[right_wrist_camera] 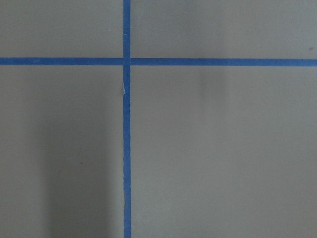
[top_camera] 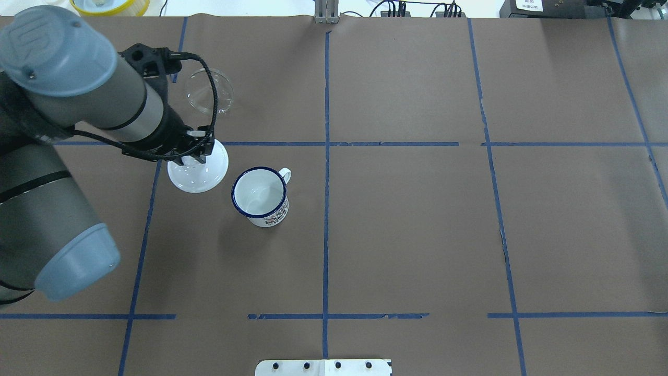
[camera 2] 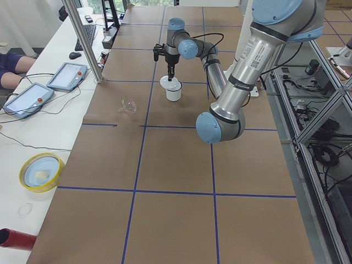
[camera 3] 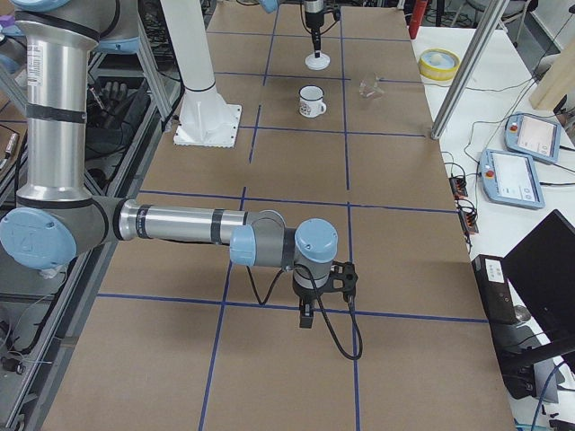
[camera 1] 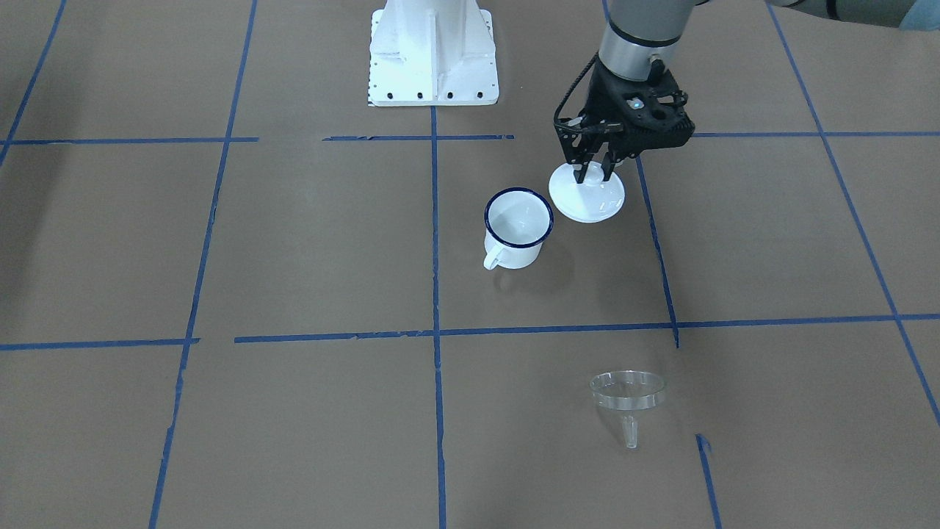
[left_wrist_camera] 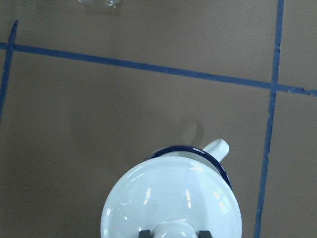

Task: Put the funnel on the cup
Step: 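Carry the lid beside the mug and lower it onto the table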

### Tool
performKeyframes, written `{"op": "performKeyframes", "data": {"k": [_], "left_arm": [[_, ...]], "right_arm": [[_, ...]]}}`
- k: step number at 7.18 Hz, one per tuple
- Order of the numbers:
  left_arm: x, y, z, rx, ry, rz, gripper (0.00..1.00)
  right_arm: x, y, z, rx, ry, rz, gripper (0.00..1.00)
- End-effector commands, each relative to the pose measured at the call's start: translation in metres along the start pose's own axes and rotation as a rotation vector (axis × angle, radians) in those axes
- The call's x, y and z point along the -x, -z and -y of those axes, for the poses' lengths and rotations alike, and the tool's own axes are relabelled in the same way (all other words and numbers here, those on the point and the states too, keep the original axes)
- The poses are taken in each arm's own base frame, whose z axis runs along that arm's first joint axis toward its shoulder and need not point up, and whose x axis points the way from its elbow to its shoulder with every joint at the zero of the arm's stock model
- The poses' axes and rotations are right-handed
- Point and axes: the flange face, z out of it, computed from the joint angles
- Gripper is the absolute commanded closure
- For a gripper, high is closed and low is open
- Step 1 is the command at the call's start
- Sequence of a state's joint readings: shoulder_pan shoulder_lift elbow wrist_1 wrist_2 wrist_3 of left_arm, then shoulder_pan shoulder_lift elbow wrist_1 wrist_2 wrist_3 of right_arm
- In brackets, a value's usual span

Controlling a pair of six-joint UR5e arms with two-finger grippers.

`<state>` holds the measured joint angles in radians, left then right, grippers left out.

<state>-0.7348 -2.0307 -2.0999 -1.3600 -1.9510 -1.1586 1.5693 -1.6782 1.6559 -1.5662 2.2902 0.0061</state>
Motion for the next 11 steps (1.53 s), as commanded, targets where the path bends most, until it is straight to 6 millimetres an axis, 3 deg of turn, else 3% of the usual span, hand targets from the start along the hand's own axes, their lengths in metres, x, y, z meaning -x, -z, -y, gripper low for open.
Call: {"op": "performKeyframes", "data": {"k": [1,3,4,7,8,9,10,11], "left_arm": [[0.056,-0.044,-0.018,-0.005,-0.028,-0.038,1.0],[0.046,-0.113,-0.036,-0.039,0.018,-0.024,1.0],[0.052,-0.131,-0.032,-0.038,0.019,-0.009,1.0],[0.095,-0.163,-0.036,-0.038,0.006,-0.006,1.0],[0.095,-0.167,-0.035,-0.04,0.003,-0.016,1.0],[0.094,-0.166,-0.035,-0.038,0.002,-0.02,0.18],[0.092,-0.164,-0.035,-0.042,0.002,-0.023,0.0],[0.09,-0.162,-0.035,-0.042,0.002,-0.026,0.0]], "right_arm": [[0.0,0.0,0.0,-0.001,0.001,0.0,0.0],[0.0,0.0,0.0,0.001,0.0,0.0,0.0],[0.0,0.0,0.0,0.001,0.0,0.0,0.0],[0.0,0.0,0.0,0.001,0.0,0.0,0.0],[0.0,0.0,0.0,-0.001,0.001,0.0,0.0],[0.0,0.0,0.0,-0.001,0.001,0.0,0.0],[0.0,0.0,0.0,-0.001,0.001,0.0,0.0],[0.0,0.0,0.0,-0.001,0.001,0.0,0.0]]}}
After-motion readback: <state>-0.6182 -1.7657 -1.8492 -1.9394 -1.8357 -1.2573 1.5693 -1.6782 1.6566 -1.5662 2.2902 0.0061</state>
